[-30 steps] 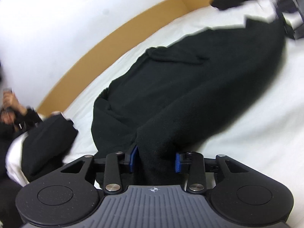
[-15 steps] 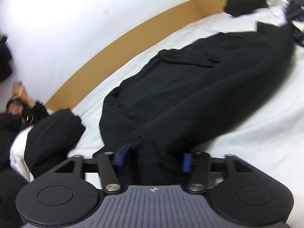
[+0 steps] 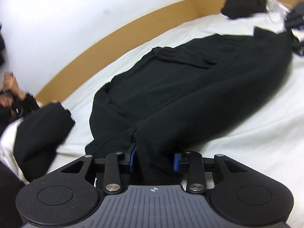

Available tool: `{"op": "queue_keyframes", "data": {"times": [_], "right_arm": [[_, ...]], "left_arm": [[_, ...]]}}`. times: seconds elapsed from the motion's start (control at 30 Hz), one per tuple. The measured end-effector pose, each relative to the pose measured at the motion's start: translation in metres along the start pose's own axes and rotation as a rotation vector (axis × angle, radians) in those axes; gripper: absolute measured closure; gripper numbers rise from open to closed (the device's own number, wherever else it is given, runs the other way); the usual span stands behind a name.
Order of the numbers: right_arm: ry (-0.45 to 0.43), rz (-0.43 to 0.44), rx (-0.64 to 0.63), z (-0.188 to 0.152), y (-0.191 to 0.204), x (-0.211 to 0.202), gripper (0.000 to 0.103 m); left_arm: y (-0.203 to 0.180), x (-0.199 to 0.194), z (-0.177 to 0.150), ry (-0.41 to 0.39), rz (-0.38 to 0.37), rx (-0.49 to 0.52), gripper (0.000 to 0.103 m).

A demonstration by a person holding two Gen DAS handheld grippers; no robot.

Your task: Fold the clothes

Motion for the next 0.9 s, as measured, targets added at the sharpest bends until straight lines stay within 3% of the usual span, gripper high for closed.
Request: {"op": "queue_keyframes", "data": {"times": [0.17, 0.33, 0.63, 0.73, 0.8, 0.9], "right_arm": [[-0.002, 0.003, -0.001, 0.001, -0.002, 0.004, 0.09], [-0.001, 0.007, 0.002, 0.001, -0.003, 0.002, 0.09], [-0.002, 0.006, 0.007, 0.0, -0.004, 0.001, 0.09], [-0.002, 0.006, 0.012, 0.0, -0.004, 0.001, 0.09], [-0.003, 0.006, 0.014, 0.001, -0.005, 0.002, 0.09], [-0.003, 0.009, 0.018, 0.001, -0.005, 0.003, 0.09]], "left_arm": [[-0.012, -0.002, 0.0, -0.012, 0.03, 0.086, 0.079], [-0.015, -0.003, -0.001, -0.015, 0.045, 0.102, 0.079], [-0.017, -0.005, -0.001, -0.032, 0.081, 0.126, 0.071], [-0.008, -0.004, 0.0, -0.026, 0.085, 0.081, 0.057], [0.003, -0.002, 0.001, -0.011, 0.096, 0.032, 0.035], [0.01, 0.003, 0.003, -0.006, 0.127, 0.023, 0.017]]}}
Point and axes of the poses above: each gripper's, at about its wrist camera, not at the fingertips, and x roughly the way its jaws point, y to its left, z to its top, the point moved 5 cm from there along x, roughly the way its jaws point, and after that the axes turned 3 degrees about z, right-handed, at the moved point
